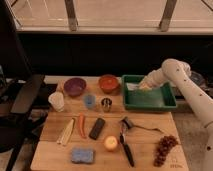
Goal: Wipe red bowl with towel
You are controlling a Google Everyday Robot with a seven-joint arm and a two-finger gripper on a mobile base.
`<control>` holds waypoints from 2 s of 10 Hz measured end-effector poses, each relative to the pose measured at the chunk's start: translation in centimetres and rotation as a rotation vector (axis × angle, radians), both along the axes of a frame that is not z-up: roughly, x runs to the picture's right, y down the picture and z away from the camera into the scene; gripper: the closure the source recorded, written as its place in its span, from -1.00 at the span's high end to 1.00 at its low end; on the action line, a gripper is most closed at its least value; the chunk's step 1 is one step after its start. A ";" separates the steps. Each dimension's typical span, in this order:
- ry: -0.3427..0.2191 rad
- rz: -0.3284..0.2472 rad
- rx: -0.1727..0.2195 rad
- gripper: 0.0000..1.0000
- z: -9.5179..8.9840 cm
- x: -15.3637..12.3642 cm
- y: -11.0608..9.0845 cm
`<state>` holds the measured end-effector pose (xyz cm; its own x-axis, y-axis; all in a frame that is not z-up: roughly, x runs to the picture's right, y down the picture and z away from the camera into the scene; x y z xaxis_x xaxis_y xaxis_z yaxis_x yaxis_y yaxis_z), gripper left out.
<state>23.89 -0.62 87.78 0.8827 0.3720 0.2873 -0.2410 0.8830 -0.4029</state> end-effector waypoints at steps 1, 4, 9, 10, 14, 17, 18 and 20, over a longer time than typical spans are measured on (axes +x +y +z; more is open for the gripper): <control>-0.017 -0.009 0.004 -0.60 0.4 -0.5 0.1; -0.091 -0.046 0.056 -0.60 0.8 -4.7 -1.5; -0.295 -0.145 0.175 -0.60 -0.8 -13.7 -4.5; -0.313 -0.171 0.181 -0.60 -0.6 -15.1 -4.5; -0.323 -0.286 0.174 -0.60 3.0 -18.1 -4.3; -0.258 -0.297 0.154 -0.60 5.4 -15.8 -5.2; -0.229 -0.292 0.150 -0.60 5.7 -14.2 -5.5; -0.188 -0.287 0.138 -0.60 6.3 -12.6 -5.7</control>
